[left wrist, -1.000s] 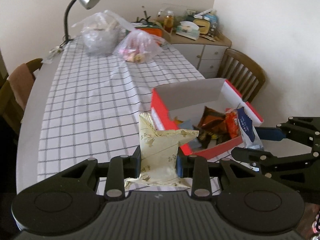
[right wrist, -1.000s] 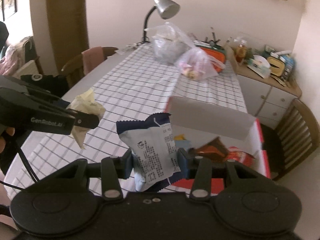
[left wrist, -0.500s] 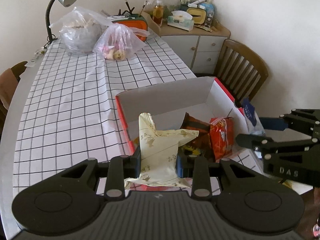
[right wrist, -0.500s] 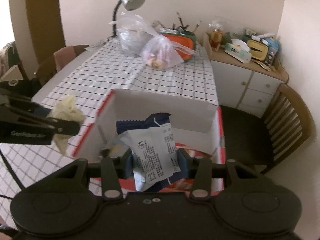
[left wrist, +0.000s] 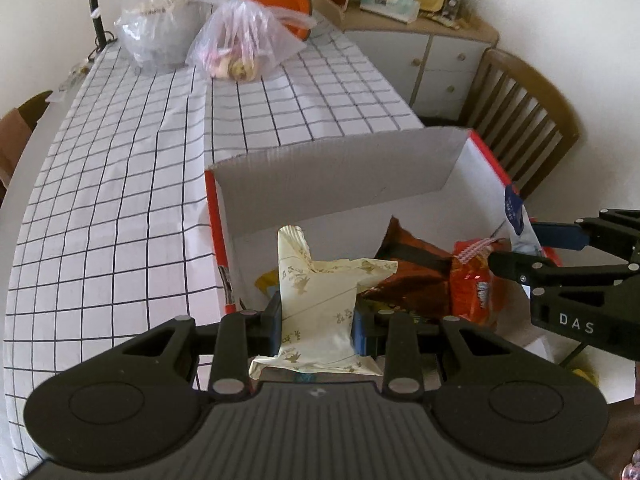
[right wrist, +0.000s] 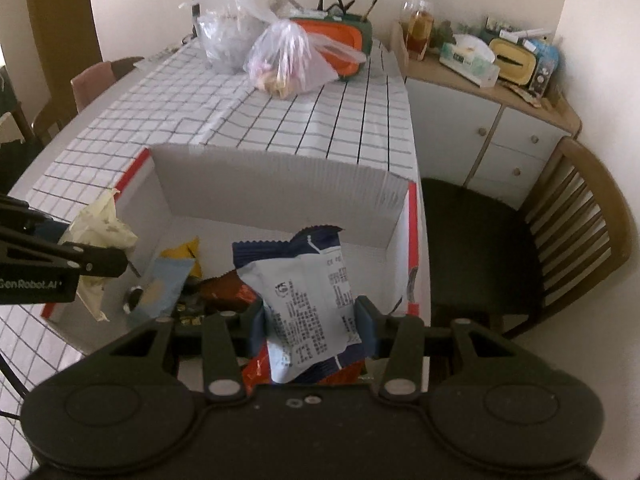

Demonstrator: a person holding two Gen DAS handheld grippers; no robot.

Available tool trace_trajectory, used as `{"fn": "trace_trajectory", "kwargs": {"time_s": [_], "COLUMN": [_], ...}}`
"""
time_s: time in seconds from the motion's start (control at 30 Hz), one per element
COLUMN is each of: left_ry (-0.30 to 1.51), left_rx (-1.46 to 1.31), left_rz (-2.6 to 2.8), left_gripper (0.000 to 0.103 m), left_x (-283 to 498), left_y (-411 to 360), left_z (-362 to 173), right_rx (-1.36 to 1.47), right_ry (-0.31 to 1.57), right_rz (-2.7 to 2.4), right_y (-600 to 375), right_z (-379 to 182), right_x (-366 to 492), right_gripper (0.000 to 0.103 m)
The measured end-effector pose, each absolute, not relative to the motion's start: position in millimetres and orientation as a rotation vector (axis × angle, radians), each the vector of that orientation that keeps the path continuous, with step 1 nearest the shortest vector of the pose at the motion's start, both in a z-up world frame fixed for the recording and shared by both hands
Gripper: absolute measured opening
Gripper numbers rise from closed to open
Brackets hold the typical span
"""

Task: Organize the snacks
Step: 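Carry the cream pastry and white-navy snack over the red box, then open both tools to drop the pastry and snack into the box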

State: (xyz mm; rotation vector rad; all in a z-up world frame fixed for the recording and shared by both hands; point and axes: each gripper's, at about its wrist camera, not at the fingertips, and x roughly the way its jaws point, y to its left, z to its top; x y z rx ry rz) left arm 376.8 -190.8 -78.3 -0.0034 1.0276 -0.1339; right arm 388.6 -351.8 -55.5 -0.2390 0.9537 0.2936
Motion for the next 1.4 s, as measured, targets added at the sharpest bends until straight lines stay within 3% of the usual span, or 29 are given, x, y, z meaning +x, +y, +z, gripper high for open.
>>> {"fn": "trace_trajectory", "kwargs": {"time_s": [0.6,0.93,1.0,1.13,1.4], "left_ry": [1.109,1.094,1.089,1.059,0.992], "left_rx": [0.056,0.069,0.062,0.045,0.033], "left_rz": [-0.075,-0.066,-0.065,-0.067,-0.089], "left_gripper": [0.032,0.032,0.034,0.047,0.058], "left_x": [392,386,384,378,363], "left_y": [-211,-217,-216,-216,-212], "left_z": [-128,-126,-125,-116,-94], "right_rx": [-0.213,-0.200,-0.192,-0.185,-0.181], "right_ry": [1.009,1.007,1.008,0.996,0.944], "right_rz": [0.297,0.311,0.324,0.331,0.322], "right_y": [-355,-358,-359,-359,-352], "right_z": [-82,-80,-78,-73,-54], "right_x": [386,378,377,371,355], "right_gripper": [0.045,0.046,0.047,0.048,0.058]}}
